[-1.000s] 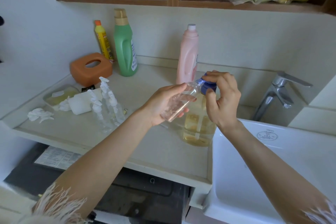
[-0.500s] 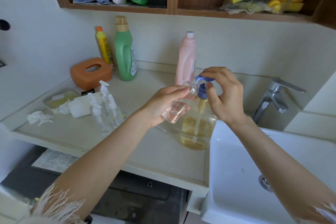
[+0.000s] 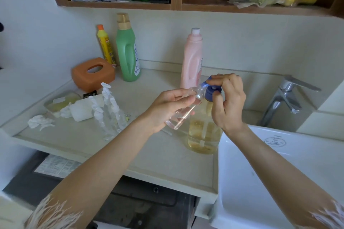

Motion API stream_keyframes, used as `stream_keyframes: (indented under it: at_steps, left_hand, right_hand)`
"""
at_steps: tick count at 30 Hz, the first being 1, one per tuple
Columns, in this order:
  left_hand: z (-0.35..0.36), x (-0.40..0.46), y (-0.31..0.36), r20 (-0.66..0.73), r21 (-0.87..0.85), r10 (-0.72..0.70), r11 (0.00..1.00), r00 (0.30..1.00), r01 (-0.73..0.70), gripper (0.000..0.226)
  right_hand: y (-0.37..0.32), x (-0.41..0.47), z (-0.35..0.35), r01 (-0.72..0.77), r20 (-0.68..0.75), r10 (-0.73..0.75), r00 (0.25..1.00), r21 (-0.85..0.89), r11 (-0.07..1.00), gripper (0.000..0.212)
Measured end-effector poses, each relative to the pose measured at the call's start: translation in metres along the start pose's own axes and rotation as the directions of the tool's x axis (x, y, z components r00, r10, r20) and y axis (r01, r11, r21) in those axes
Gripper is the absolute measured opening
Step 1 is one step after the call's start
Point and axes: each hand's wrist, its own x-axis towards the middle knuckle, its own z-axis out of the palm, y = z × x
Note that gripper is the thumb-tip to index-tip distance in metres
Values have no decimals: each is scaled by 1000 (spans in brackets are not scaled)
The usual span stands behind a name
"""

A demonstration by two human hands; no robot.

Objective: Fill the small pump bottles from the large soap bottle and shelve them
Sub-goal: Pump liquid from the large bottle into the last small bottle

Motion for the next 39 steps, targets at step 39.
stream_keyframes:
  at_steps: [39]
  left_hand:
    - [8,-3,8,-161,162,115,983,980,-89,38]
  right_hand:
    - [1,3,0,6,9,-6,1000,-11,1000,31]
